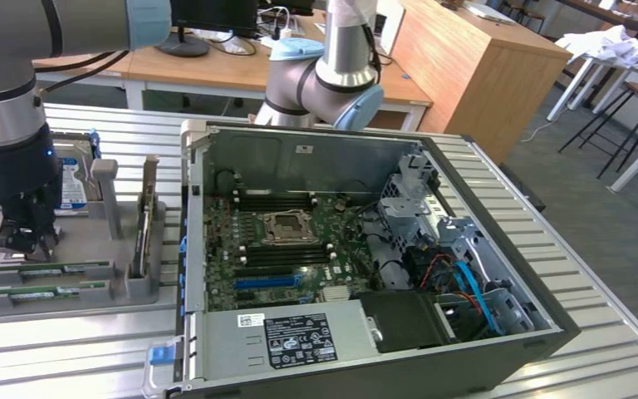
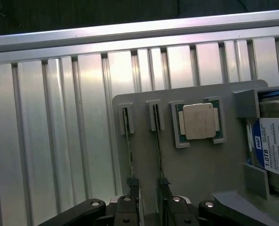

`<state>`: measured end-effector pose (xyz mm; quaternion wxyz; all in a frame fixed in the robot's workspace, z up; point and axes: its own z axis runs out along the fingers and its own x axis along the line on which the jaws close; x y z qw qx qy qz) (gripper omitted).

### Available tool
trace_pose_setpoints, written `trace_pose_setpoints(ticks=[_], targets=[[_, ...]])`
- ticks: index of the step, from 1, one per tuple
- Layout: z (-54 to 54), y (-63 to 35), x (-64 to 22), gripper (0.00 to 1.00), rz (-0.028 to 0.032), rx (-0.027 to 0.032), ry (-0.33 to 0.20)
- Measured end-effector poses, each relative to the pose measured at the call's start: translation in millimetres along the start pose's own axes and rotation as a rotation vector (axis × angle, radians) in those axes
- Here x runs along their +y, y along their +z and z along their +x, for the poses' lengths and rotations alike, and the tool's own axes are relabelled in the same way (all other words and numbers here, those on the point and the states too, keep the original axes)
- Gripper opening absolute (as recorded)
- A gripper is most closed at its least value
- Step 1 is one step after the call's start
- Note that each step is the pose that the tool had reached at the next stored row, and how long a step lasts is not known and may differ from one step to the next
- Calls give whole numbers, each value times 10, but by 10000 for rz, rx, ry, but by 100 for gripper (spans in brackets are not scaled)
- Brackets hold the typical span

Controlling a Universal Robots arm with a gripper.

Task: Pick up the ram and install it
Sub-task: 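Pick up the ram and move it above insertion slot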

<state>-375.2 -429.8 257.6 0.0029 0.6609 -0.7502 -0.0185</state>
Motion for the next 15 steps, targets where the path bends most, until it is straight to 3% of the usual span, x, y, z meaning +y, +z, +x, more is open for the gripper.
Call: trace_pose_setpoints(ticks=[15], targets=[[99,12,-13,30,2,-3,-1]])
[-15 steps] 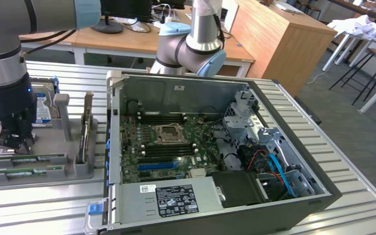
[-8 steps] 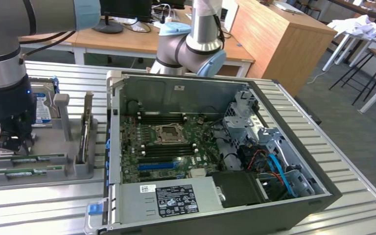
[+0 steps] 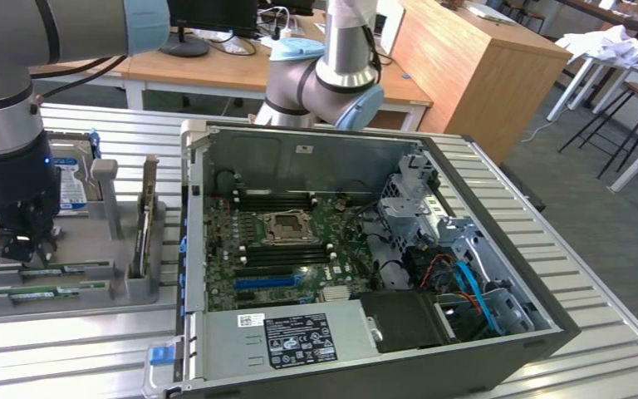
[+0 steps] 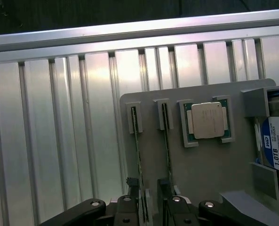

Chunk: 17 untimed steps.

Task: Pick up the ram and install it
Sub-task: 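Pick up the ram and move it above insertion slot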

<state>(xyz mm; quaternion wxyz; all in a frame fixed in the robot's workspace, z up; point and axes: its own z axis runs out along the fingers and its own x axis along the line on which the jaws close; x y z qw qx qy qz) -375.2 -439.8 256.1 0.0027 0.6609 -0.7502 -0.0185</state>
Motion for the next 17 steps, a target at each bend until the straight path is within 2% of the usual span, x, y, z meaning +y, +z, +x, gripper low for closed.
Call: trace_pose_setpoints(ticks=[5,11,17], targets=[[2,1,0,30,-2,2,-2],[3,51,-2,30,-1,2,-11],[4,72,-3,30,-6,9,-191]])
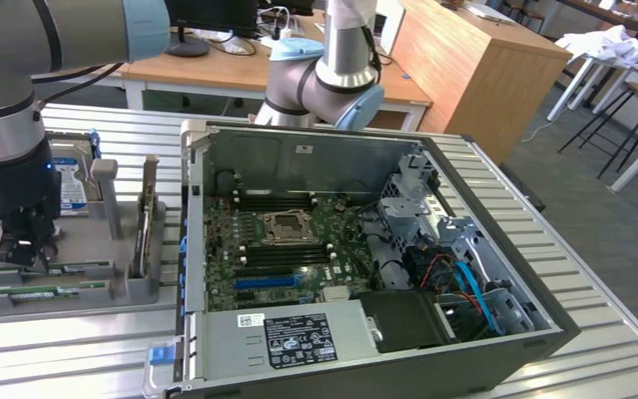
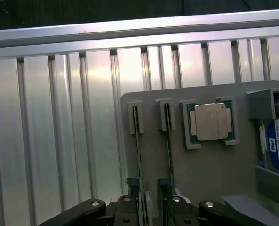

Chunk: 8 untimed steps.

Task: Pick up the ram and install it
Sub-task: 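Pick up the ram and move it above insertion slot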

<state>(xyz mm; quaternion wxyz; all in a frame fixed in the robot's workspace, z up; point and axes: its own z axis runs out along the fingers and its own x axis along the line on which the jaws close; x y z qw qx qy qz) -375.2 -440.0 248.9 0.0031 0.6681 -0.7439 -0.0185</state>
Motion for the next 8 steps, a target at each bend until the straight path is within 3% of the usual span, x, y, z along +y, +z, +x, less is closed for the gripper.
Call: trace_pose_setpoints(ticks=[8], targets=[[-1,3,-1,30,2,-1,-52]])
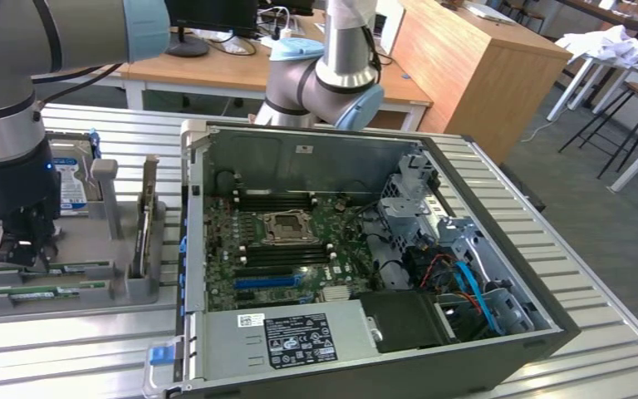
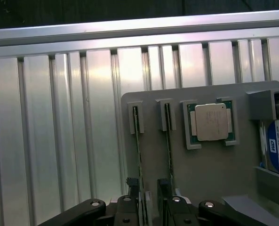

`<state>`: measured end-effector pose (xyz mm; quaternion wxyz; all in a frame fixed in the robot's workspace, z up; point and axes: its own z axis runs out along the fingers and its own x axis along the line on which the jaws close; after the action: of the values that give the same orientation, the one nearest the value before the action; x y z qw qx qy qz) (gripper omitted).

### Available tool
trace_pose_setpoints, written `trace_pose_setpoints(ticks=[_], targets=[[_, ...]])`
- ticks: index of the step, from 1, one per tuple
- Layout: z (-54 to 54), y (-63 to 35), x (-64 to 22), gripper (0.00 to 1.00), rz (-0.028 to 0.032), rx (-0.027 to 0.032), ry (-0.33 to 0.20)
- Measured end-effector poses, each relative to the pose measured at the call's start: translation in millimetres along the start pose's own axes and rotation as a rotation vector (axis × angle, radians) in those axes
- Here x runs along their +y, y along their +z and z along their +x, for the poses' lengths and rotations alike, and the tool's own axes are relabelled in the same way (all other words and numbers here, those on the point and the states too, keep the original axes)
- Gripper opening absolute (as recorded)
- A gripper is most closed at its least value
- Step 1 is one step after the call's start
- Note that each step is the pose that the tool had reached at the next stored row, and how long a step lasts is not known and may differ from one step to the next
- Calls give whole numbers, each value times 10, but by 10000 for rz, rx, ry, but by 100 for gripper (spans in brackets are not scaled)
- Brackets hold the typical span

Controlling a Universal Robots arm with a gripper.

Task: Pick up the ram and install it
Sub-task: 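Pick up the ram and move it above insertion slot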

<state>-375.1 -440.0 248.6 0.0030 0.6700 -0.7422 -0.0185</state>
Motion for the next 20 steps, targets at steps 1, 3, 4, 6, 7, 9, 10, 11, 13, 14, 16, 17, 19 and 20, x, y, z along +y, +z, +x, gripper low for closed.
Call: trace_pose_setpoints(ticks=[1,3,4,6,7,9,10,11,13,14,16,17,19,20], targets=[[0,1,0,30,0,0,-27],[0,1,-1,30,-2,3,-82],[0,0,-2,30,-3,4,-99],[0,0,-2,30,-3,5,-121],[0,1,-2,30,-3,4,-123],[0,1,-2,30,-3,5,-124],[0,1,-3,30,-3,5,-124],[-1,1,-6,30,-2,3,-125],[-1,0,-18,30,-2,4,-126],[-2,0,-25,30,-3,4,-125],[-4,0,-43,30,-3,3,-124],[-5,0,-52,30,-3,3,-124],[-7,-1,-71,30,-3,3,-125],[-8,-1,-82,30,-3,3,-125]])
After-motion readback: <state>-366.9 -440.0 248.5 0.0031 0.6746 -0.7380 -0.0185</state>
